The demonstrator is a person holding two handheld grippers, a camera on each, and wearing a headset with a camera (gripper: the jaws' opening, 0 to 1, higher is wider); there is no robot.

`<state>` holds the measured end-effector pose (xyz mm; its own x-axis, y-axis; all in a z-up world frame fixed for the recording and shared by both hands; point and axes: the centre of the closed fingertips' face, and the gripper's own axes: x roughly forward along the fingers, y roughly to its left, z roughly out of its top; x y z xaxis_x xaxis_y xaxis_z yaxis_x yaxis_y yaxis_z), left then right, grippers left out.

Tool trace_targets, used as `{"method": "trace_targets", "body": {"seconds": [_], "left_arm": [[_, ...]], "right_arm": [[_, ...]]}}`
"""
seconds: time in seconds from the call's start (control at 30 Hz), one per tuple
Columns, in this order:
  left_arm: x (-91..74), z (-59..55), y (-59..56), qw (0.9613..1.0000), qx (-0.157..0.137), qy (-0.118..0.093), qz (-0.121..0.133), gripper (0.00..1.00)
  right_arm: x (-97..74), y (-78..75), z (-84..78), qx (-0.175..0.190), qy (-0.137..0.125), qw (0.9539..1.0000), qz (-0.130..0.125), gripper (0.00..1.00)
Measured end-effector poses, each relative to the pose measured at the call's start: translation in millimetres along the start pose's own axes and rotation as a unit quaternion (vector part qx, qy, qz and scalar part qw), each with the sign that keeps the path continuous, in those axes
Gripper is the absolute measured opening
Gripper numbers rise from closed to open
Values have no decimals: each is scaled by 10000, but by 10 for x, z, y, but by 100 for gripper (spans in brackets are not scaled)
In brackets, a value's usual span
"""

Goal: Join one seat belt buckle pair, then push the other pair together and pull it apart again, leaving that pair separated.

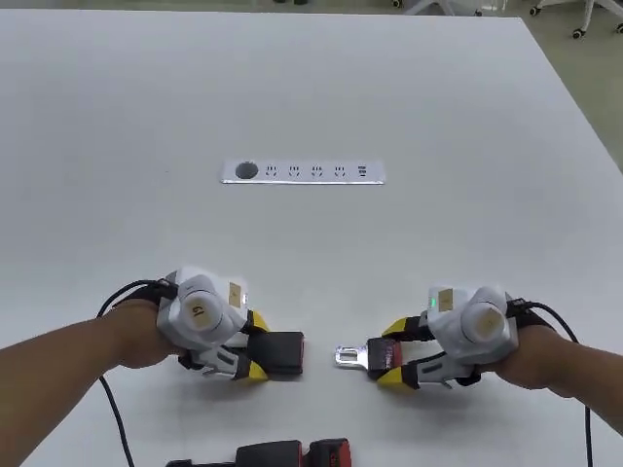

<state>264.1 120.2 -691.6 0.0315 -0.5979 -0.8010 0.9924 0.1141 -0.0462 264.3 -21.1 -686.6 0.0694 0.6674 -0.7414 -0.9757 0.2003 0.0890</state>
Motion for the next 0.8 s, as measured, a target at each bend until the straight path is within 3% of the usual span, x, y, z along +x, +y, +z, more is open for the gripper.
{"method": "trace_targets", "body": {"seconds": [0.6, 0.8], "left_arm": [[0, 13, 10, 10000, -24, 34, 52, 34], [6, 5, 15, 10000, -2, 51, 51, 34]], "right_arm": [[307, 61, 287, -58, -218, 9997, 59, 34], [319, 66, 330, -102, -216, 9997, 104, 34]]}}
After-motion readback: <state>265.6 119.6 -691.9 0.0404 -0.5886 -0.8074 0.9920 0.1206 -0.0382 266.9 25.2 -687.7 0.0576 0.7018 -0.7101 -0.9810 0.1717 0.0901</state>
